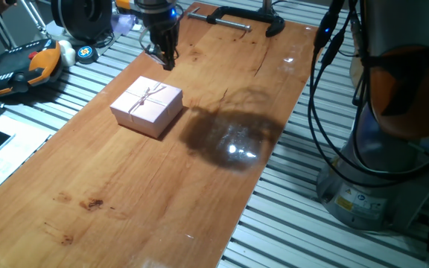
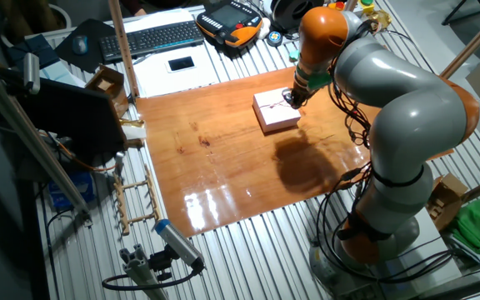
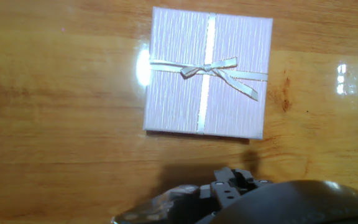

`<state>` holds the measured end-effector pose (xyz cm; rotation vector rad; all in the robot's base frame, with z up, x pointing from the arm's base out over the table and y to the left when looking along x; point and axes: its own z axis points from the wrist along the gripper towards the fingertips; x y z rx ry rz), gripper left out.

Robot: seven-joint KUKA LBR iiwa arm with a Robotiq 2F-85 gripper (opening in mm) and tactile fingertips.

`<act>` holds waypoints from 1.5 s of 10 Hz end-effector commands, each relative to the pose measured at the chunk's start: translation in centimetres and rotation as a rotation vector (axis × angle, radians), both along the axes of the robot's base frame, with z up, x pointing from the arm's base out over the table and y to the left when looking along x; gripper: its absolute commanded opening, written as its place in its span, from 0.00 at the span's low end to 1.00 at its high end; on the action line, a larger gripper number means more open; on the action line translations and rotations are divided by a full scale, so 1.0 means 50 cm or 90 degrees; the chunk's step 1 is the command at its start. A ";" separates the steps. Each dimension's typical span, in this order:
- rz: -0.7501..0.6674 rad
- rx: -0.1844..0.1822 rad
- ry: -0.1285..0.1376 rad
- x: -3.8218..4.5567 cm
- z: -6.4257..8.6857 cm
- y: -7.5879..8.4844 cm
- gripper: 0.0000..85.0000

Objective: Take everything out of the gift box

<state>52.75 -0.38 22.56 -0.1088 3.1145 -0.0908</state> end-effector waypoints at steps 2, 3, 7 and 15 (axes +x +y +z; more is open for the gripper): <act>-0.017 -0.004 -0.003 0.013 -0.016 0.002 0.01; -0.025 -0.005 -0.006 0.020 -0.025 0.004 0.01; -0.066 -0.021 -0.012 0.053 -0.068 0.010 0.01; -0.102 -0.006 -0.020 0.093 -0.125 0.022 0.01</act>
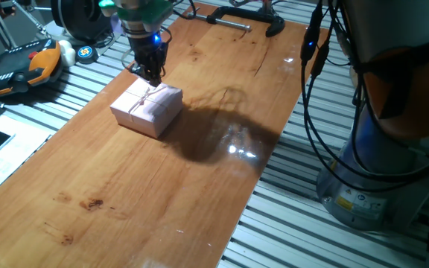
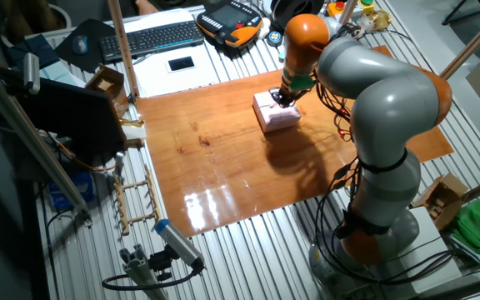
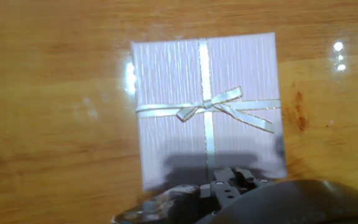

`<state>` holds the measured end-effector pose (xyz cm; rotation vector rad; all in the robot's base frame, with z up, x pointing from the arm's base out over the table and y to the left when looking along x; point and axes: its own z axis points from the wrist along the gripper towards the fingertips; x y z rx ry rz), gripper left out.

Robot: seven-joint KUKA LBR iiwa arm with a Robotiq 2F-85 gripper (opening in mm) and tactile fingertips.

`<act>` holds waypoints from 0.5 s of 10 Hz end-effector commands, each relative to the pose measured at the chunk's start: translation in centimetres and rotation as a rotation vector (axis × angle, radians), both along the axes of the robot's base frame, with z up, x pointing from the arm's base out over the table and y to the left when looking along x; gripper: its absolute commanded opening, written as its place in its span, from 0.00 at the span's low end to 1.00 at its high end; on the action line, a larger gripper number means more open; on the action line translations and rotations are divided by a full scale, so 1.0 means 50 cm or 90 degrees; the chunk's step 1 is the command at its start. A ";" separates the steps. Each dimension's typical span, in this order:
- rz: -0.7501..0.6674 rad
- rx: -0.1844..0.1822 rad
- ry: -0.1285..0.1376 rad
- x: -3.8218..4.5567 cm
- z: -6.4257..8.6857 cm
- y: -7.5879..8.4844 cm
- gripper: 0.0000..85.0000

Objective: Take everything out of the gift box

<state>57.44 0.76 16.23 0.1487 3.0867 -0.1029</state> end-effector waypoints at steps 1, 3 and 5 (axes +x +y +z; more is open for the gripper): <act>-0.009 0.004 -0.002 0.002 -0.005 -0.001 0.01; -0.018 0.003 -0.003 0.006 -0.008 -0.001 0.01; -0.035 0.000 0.008 0.008 -0.007 0.006 0.01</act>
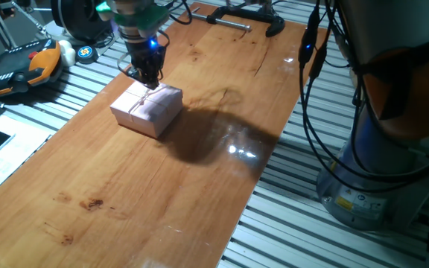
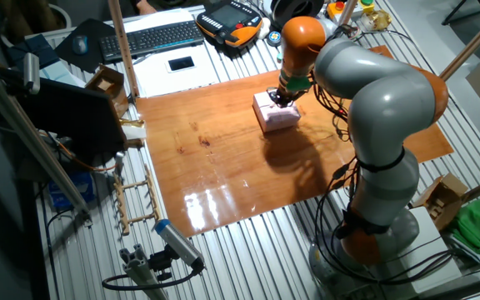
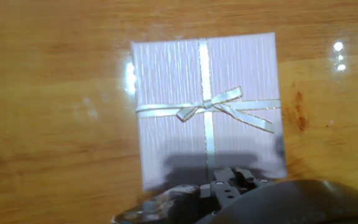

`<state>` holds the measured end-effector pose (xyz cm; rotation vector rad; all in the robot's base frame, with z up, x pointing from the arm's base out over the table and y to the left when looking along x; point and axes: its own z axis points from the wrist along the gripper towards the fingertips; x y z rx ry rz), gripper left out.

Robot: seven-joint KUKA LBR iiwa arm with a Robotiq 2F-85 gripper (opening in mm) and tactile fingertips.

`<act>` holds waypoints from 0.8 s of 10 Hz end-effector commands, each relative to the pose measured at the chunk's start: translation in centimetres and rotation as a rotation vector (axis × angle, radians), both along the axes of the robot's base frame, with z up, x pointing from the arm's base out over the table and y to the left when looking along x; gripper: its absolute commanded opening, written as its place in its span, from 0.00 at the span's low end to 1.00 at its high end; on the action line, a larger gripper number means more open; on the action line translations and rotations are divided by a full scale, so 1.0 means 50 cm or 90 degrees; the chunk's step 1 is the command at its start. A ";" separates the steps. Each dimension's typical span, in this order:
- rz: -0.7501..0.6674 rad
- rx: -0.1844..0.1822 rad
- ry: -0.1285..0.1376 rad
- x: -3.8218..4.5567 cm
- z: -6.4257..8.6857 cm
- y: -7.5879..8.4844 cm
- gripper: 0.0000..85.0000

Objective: Take everything out of the gift box

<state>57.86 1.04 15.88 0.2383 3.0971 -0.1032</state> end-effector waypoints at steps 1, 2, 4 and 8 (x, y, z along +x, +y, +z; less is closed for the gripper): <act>-0.053 0.012 0.006 0.000 0.000 0.000 0.01; -0.147 0.014 0.017 0.000 0.000 0.000 0.01; -0.287 0.019 0.028 0.000 0.000 0.000 0.01; -0.525 0.024 0.005 0.000 0.000 0.000 0.01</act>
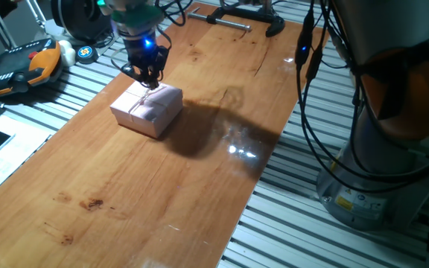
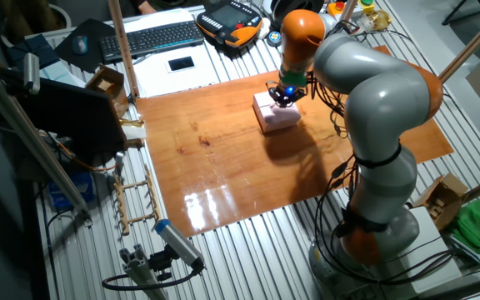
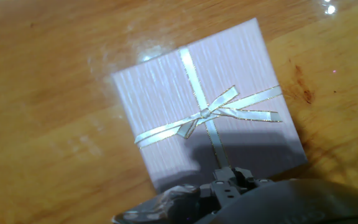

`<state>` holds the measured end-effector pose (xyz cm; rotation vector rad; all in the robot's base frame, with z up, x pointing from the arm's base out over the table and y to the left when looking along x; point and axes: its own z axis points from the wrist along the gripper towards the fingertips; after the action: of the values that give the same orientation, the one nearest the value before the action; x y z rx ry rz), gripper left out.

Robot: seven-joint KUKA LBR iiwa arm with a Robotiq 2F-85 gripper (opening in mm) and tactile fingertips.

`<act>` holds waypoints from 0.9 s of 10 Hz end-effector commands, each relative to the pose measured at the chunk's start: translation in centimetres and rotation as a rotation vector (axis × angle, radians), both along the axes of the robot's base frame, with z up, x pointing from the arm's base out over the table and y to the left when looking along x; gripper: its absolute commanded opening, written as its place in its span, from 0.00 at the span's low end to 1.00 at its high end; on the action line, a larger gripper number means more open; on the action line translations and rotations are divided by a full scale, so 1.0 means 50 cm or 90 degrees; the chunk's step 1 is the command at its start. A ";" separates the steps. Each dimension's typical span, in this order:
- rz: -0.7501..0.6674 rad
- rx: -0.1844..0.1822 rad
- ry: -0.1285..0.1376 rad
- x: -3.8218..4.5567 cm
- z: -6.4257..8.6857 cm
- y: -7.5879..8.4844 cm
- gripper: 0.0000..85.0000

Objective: Take everything out of the gift box

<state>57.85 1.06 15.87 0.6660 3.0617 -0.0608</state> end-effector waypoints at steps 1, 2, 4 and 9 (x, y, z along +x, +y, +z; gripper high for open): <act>-0.407 -0.003 -0.005 0.000 0.000 0.000 0.01; -0.436 -0.013 -0.015 0.000 0.000 0.000 0.01; -0.437 -0.017 -0.021 0.004 -0.012 -0.012 0.01; -0.456 -0.010 -0.032 0.025 -0.045 -0.022 0.01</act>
<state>59.11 -0.04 13.58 1.1211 2.8762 -0.0532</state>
